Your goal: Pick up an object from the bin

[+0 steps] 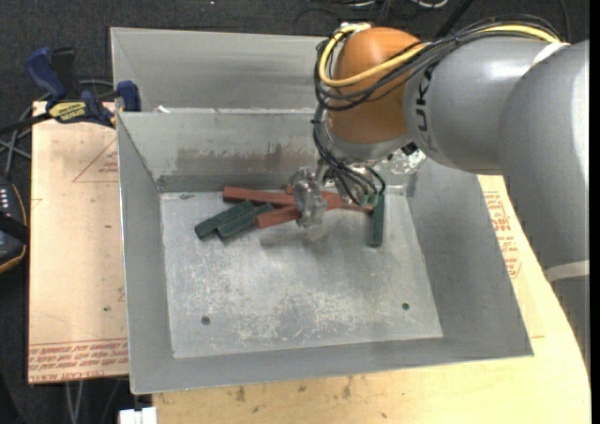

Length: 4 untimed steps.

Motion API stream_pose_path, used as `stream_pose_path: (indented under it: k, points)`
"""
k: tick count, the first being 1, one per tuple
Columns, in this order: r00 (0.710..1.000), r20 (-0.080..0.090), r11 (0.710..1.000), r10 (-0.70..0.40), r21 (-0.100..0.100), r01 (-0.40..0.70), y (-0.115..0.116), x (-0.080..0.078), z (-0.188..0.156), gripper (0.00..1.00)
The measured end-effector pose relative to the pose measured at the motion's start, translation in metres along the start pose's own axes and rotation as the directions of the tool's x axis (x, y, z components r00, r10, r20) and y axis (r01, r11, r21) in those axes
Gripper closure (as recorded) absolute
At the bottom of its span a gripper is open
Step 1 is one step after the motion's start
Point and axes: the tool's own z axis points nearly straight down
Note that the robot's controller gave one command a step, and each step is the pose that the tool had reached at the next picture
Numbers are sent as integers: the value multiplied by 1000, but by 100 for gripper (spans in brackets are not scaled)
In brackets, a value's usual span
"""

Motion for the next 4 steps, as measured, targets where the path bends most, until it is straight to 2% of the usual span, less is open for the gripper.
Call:
stream_pose_path:
  k: [2, 4]
  points:
    - [1000, -3, 1000, 0, 0, 0, 0, 0, -19, 100]
    - [1000, 2, 1000, 0, 0, 0, 0, -2, -37, 100]
